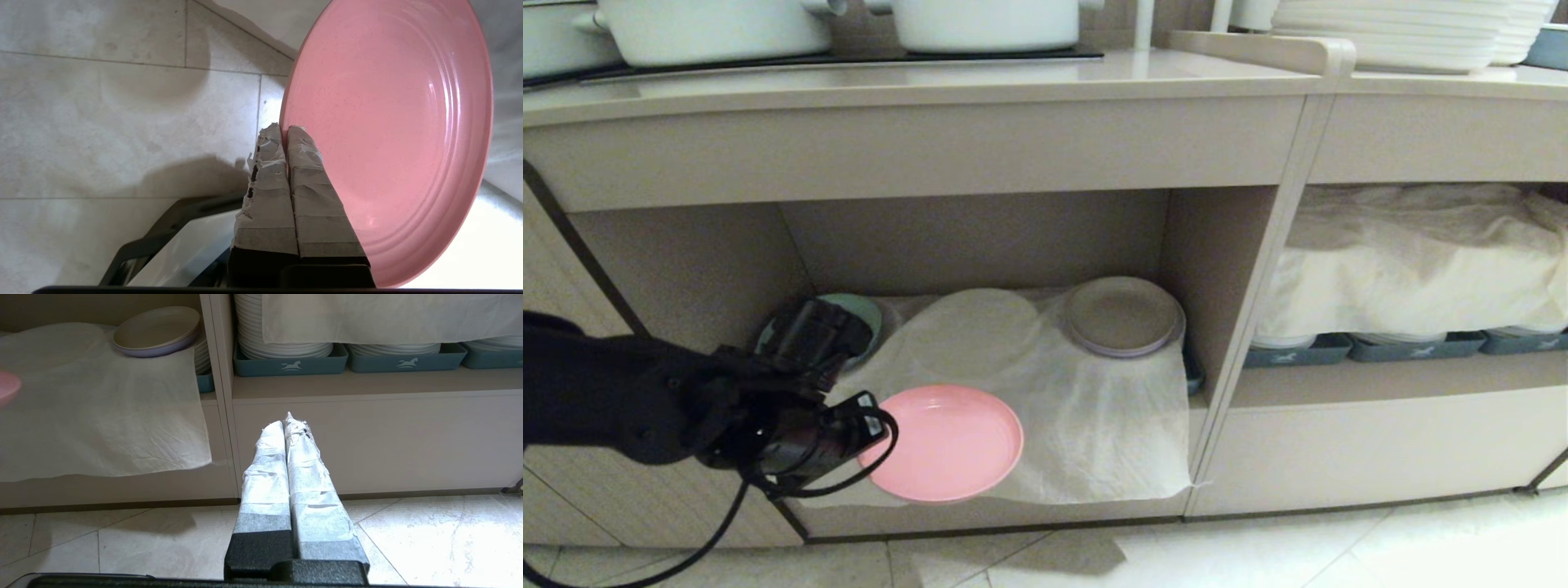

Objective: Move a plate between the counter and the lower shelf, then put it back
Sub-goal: Put the plate

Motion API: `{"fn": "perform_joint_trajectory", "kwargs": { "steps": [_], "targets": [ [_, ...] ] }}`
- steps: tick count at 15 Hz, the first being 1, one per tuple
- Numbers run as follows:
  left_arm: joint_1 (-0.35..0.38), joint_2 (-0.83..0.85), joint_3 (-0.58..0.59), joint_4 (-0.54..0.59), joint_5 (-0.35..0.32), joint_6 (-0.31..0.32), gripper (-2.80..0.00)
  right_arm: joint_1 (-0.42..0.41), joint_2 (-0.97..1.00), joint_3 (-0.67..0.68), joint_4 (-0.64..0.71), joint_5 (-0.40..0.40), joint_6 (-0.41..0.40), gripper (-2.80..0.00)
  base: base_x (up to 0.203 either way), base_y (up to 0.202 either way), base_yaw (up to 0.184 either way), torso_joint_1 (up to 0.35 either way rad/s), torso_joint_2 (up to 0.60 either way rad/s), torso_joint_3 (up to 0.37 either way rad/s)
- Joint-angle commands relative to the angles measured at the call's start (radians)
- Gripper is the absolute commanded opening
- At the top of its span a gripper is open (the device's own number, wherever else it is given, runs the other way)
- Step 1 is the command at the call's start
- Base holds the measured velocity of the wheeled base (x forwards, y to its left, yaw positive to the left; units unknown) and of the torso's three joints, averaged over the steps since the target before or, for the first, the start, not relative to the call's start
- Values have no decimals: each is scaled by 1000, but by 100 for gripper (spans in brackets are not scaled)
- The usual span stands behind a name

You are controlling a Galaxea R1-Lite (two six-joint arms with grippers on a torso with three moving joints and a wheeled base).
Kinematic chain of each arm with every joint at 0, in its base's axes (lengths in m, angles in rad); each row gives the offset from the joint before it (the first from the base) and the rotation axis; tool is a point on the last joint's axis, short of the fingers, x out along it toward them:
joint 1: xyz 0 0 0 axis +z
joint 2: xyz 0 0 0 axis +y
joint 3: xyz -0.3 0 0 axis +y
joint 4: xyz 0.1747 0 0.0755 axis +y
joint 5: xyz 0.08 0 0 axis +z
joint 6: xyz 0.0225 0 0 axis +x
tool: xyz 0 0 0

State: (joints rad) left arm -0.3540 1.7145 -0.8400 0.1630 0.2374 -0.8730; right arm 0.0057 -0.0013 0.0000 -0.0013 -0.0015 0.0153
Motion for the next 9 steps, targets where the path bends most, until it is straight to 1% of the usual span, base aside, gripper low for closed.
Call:
{"fn": "perform_joint_trajectory", "kwargs": {
  "steps": [1, 6, 9],
  "targets": [
    [-6, -122, 80, 1, 4, -4, -280, 0, 1, 0, 0, 0, 0, -280, 0, 0, 0, 0, 0, 0],
    [-6, -275, 230, 3, -4, -3, -280, 0, 1, -1, 0, 0, 0, -280, 0, 0, 0, 0, 0, 0],
    [-6, -362, 295, 3, -38, -3, -280, 0, 1, 0, 0, 0, 0, -280, 0, 0, 0, 0, 0, 0]
  ]
}}
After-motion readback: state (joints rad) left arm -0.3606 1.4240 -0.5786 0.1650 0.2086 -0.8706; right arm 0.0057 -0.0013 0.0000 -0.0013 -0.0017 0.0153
